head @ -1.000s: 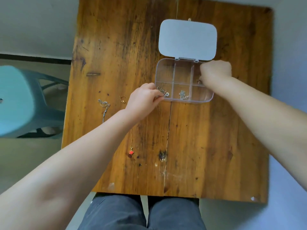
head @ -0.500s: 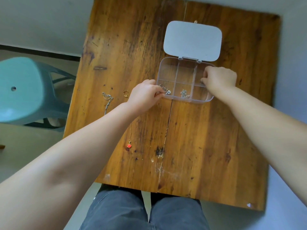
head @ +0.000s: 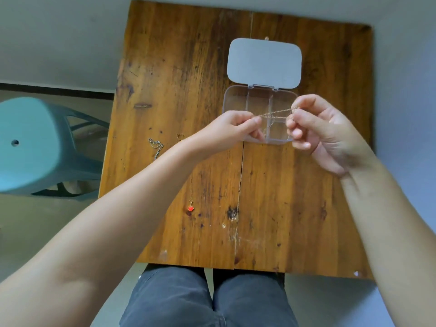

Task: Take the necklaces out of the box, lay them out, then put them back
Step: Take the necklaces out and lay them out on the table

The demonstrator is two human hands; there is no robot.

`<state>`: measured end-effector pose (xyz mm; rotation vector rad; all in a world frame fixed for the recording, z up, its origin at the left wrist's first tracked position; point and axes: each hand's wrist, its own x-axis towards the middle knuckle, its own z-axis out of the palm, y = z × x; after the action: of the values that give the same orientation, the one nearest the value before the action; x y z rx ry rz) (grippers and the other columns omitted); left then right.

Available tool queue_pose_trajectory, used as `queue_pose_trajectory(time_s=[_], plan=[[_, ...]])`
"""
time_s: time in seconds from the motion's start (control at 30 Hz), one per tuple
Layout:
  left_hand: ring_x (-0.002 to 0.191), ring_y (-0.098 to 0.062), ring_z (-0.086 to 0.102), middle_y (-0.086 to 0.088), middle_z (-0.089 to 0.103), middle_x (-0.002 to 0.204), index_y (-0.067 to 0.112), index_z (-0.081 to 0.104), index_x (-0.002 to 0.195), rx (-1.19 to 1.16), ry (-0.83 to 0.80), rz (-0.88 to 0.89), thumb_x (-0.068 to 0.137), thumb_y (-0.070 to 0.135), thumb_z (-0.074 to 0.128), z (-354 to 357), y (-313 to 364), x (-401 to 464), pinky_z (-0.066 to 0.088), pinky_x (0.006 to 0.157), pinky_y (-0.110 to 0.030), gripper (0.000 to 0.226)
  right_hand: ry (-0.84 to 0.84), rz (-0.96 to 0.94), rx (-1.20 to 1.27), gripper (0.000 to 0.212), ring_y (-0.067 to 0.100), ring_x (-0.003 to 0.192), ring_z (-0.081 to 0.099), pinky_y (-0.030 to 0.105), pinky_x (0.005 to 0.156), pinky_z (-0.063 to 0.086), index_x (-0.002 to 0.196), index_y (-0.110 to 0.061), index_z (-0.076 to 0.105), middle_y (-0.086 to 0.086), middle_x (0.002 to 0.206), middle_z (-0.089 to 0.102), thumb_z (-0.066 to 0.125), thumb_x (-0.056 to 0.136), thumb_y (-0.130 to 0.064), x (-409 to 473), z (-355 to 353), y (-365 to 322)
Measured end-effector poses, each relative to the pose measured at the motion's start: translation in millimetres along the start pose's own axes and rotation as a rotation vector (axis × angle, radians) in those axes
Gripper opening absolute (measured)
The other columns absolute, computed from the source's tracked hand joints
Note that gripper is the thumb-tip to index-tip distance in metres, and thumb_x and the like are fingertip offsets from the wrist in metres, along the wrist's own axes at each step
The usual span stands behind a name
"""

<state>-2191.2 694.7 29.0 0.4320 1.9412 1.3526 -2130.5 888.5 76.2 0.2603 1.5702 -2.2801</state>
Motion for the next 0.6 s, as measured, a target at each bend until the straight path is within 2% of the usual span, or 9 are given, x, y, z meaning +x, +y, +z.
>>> queue_pose_trajectory(time_s=[0.07, 0.1, 0.17, 0.27, 0.37, 0.43, 0.5, 0.6], plan=[[0.088, -0.012, 0.066, 0.003, 0.07, 0.075, 0.01, 0.055, 0.073, -0.107, -0.114, -0.061, 0.098, 0.032, 0.042, -20.4, -13.2, -8.4, 0.043, 0.095, -0.03, 0.037, 0.044, 0.077, 0.205, 0.011, 0.005, 0.06, 0.056, 0.013, 0.043, 0.042, 0.089, -0.022, 0.062, -0.003, 0.073, 0.062, 0.061, 0.083, -0.013, -15.9, 3.7, 23.3], [0.082, -0.017, 0.064, 0.003, 0.065, 0.068, 0.014, 0.054, 0.069, -0.175, -0.174, -0.094, 0.098, 0.032, 0.042, -30.2, -20.6, -12.0, 0.045, 0.095, -0.034, 0.036, 0.076, 0.11, 0.257, 0.011, 0.005, 0.06, 0.056, 0.013, 0.042, 0.042, 0.089, -0.021, 0.061, -0.003, 0.073, 0.062, 0.061, 0.083, -0.012, -23.1, 8.0, 37.1], [0.063, -0.016, 0.053, 0.005, 0.049, 0.057, 0.017, 0.05, 0.065, -0.309, -0.282, -0.183, 0.098, 0.032, 0.043, -47.3, -36.2, -16.5, 0.049, 0.094, -0.037, 0.037, 0.157, 0.173, 0.338, 0.012, 0.006, 0.06, 0.056, 0.014, 0.042, 0.043, 0.087, -0.021, 0.061, -0.001, 0.074, 0.062, 0.059, 0.083, -0.01, -37.9, 21.7, 67.1], [0.052, -0.012, 0.035, 0.007, 0.035, 0.056, 0.02, 0.047, 0.062, -0.335, -0.315, -0.308, 0.098, 0.033, 0.043, -58.9, -55.6, -14.8, 0.052, 0.076, -0.03, 0.039, 0.236, 0.25, 0.496, 0.014, 0.009, 0.065, 0.059, 0.016, 0.045, 0.048, 0.089, -0.017, 0.063, 0.003, 0.079, 0.062, 0.06, 0.08, -0.006, -53.9, 47.8, 109.8], [0.051, -0.012, 0.036, 0.007, 0.038, 0.054, 0.02, 0.047, 0.06, -0.072, -0.27, -0.341, 0.096, 0.036, 0.047, -53.4, -66.6, -6.0, 0.041, 0.064, -0.026, 0.039, 0.334, 0.275, 0.516, 0.013, 0.01, 0.069, 0.064, 0.018, 0.054, 0.054, 0.088, -0.014, 0.069, 0.004, 0.079, 0.065, 0.066, 0.077, -0.006, -59.0, 73.3, 146.5], [0.053, -0.011, 0.042, 0.007, 0.046, 0.056, 0.019, 0.052, 0.061, 0.215, -0.216, -0.286, 0.092, 0.041, 0.05, -44.8, -71.3, 1.6, 0.038, 0.058, -0.024, 0.038, 0.44, 0.302, 0.339, 0.01, 0.011, 0.071, 0.067, 0.019, 0.061, 0.056, 0.085, -0.014, 0.07, 0.001, 0.076, 0.068, 0.069, 0.079, -0.006, -57.3, 86.8, 168.9], [0.058, -0.013, 0.05, 0.005, 0.053, 0.061, 0.019, 0.056, 0.062, 0.499, -0.215, -0.158, 0.091, 0.04, 0.054, -36.6, -76.8, 8.4, 0.04, 0.054, -0.026, 0.036, 0.562, 0.365, -0.01, 0.008, 0.011, 0.071, 0.07, 0.019, 0.065, 0.057, 0.085, -0.016, 0.068, -0.002, 0.076, 0.071, 0.066, 0.086, -0.008, -54.8, 96.5, 191.9], [0.073, -0.02, 0.052, -0.001, 0.058, 0.074, 0.012, 0.058, 0.071, 0.816, -0.274, 0.084, 0.089, 0.035, 0.058, -27.2, -85.8, 9.4, 0.043, 0.065, -0.033, 0.03, 0.636, 0.412, -0.359, 0.008, 0.009, 0.073, 0.069, 0.02, 0.065, 0.057, 0.09, -0.021, 0.06, -0.004, 0.084, 0.069, 0.062, 0.09, -0.013, -52.3, 105.3, 220.1]])
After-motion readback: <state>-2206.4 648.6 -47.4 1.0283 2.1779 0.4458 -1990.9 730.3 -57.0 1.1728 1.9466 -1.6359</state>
